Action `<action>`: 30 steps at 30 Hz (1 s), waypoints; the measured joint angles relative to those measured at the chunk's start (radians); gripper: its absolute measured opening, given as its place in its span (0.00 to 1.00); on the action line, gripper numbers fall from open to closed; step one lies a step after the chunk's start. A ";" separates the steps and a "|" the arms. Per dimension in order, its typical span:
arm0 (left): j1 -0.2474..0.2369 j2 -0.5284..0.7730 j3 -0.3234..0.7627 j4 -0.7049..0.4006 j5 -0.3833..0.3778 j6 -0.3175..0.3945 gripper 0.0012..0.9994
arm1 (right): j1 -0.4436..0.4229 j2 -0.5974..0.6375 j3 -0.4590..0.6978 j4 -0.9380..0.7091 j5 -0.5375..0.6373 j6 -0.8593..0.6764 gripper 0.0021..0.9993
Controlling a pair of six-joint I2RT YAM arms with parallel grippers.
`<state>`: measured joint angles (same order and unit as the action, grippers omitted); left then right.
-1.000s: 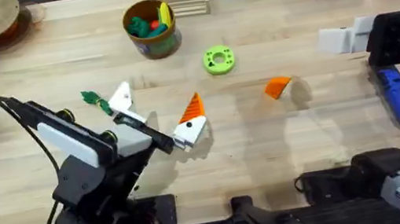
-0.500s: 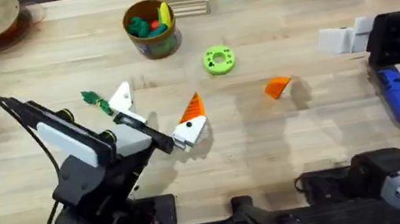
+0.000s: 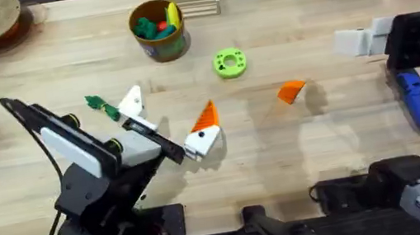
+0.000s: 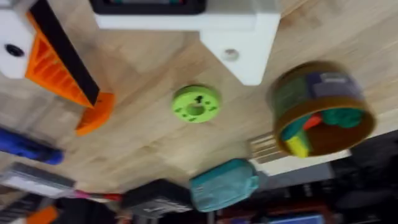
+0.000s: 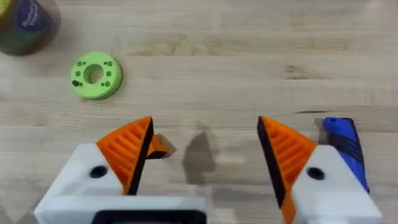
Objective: Pick up the gripper from the table and insert it into the empty holder that is missing its gripper. Then pick up a screw, insert it into the mounting hole, and use the screwdriver to tighten it. Finally, clean up the table by picking up the vegetable and placing it into the bucket.
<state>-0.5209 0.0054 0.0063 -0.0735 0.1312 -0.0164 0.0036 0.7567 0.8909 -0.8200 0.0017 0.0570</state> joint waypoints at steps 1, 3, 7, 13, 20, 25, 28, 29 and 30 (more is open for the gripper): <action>0.000 0.000 0.000 0.003 0.030 0.000 0.99 | 0.000 0.000 0.000 0.000 0.000 0.000 0.99; 0.000 0.000 0.000 0.009 0.093 -0.001 0.99 | 0.000 0.000 0.000 0.000 0.000 0.000 0.99; 0.000 0.000 0.000 0.018 0.246 -0.003 0.99 | 0.000 0.000 0.000 0.000 0.000 0.000 0.99; 0.000 0.000 0.000 0.021 0.385 -0.003 0.99 | 0.000 0.002 0.000 -0.027 -0.030 0.018 0.99; 0.000 0.000 0.000 0.021 0.431 -0.003 0.99 | 0.132 0.122 0.006 -0.079 -0.103 -0.196 0.99; 0.000 0.000 0.000 0.021 0.434 -0.003 0.99 | 0.262 0.217 0.010 -0.084 -0.049 -0.257 0.99; 0.000 0.000 0.000 0.021 0.434 -0.003 0.99 | 0.298 0.279 0.011 -0.084 -0.019 -0.272 0.99; 0.000 0.000 0.000 0.021 0.434 -0.003 0.99 | 0.303 0.301 0.011 -0.084 -0.012 -0.276 0.99; 0.000 0.000 0.000 0.021 0.434 -0.003 0.99 | 0.304 0.321 0.011 -0.084 -0.006 -0.276 0.99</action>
<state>-0.5209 0.0053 0.0063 -0.0528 0.5655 -0.0193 0.3077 1.0774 0.9016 -0.9041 -0.0046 -0.2192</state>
